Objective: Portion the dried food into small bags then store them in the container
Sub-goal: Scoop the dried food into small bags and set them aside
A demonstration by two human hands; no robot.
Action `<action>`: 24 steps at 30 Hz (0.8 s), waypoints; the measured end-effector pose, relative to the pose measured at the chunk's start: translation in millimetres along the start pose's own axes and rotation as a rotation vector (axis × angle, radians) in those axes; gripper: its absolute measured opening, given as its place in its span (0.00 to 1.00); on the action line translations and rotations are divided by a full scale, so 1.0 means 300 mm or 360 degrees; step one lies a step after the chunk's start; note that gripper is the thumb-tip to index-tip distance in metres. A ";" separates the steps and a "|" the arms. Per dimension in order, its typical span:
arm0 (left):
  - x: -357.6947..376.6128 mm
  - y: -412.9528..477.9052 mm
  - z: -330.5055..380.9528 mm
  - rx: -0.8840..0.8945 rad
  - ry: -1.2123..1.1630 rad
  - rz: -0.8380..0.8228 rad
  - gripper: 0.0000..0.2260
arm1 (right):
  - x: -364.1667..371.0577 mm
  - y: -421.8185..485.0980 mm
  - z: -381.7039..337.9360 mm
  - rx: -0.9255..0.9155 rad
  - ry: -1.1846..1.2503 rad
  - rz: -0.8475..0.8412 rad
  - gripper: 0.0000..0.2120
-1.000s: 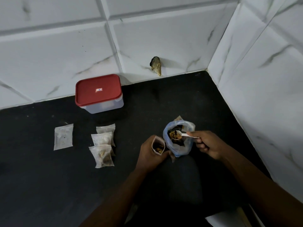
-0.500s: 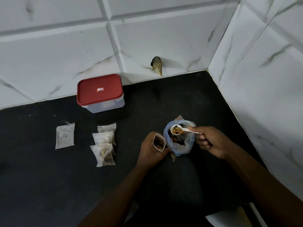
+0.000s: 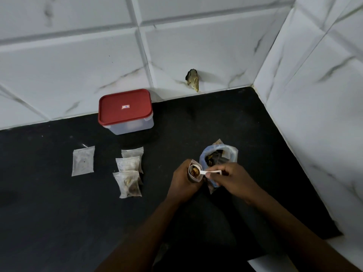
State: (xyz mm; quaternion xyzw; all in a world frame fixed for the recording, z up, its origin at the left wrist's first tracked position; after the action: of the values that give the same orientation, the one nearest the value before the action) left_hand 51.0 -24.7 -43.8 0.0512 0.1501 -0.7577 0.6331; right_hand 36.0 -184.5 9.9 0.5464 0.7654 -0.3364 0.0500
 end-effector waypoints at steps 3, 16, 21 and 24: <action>-0.001 -0.001 -0.001 0.0005 -0.0039 0.0011 0.12 | -0.004 -0.030 -0.032 -0.0409 -0.0550 0.0308 0.09; 0.007 -0.007 -0.006 -0.0031 -0.0042 -0.0017 0.18 | -0.011 -0.079 0.028 -0.0172 0.0055 0.0436 0.08; -0.002 -0.017 0.011 -0.0012 -0.0029 -0.0177 0.18 | -0.029 -0.088 0.104 0.0242 0.0869 0.0327 0.07; -0.015 -0.029 0.011 0.0013 -0.0103 -0.0278 0.22 | -0.076 -0.090 0.141 0.0275 0.0797 0.0509 0.06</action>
State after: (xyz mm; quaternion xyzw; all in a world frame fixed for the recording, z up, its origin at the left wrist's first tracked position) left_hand 43.8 -20.0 -37.9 0.0161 0.1303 -0.8119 0.5688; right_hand 9.2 -231.6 0.1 0.7281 0.6267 -0.2431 -0.1344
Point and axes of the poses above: each hand's wrist, its own y-axis towards the middle knuckle, its own x-axis out of the palm, z = x × y, the point moved 7 cm from there along y, towards the middle knuckle, and after that the axes turned 3 degrees about -y, right-handed, at the moved point
